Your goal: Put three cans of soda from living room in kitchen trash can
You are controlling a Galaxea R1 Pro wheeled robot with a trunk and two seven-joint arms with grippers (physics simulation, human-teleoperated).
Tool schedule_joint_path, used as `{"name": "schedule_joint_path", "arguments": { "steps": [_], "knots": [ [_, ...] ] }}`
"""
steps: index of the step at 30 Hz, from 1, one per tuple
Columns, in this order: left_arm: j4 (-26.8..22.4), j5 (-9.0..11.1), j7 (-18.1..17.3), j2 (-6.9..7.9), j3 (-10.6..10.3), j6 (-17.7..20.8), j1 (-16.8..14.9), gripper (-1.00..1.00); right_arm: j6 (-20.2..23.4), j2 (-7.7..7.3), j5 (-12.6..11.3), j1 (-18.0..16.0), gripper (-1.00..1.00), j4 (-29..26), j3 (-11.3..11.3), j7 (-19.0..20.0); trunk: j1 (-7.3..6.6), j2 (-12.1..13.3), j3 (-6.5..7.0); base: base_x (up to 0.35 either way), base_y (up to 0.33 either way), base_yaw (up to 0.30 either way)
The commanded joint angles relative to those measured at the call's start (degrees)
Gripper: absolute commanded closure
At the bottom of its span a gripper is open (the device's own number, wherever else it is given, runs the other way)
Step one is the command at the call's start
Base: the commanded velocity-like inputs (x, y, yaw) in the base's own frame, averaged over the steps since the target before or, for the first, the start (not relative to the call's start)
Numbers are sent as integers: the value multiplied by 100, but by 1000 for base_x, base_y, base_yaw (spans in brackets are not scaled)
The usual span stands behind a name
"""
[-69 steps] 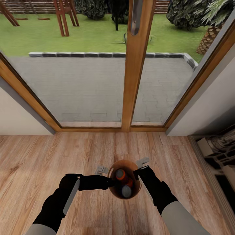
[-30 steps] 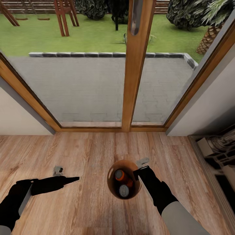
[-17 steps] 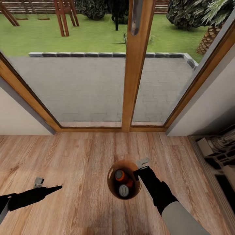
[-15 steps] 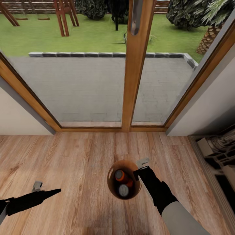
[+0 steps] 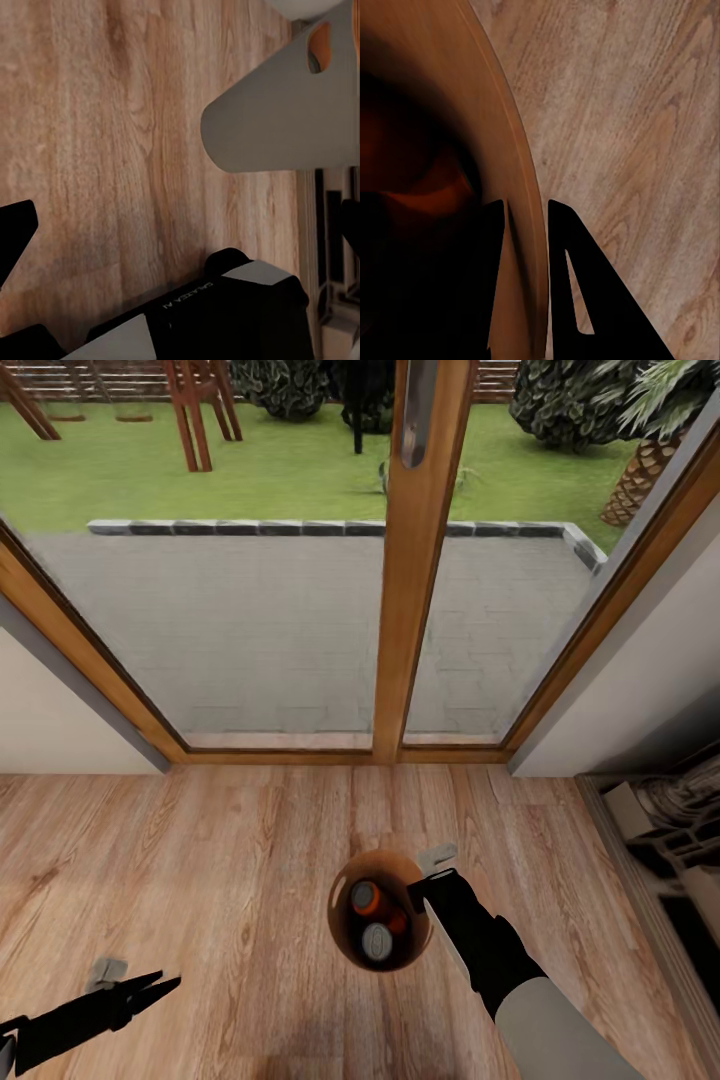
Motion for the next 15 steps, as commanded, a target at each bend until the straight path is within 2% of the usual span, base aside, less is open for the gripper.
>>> {"name": "schedule_joint_path", "arguments": {
  "steps": [1,15],
  "knots": [
    [24,3,-32,0,-2,-64,-1,-100,-6,1,-50,-1,100,-1,5,3,0,0,0,0,0,0],
    [47,8,-85,-7,-12,-174,-2,-100,-17,6,-58,-1,100,-12,13,15,0,0,0,0,0,0]
  ]
}}
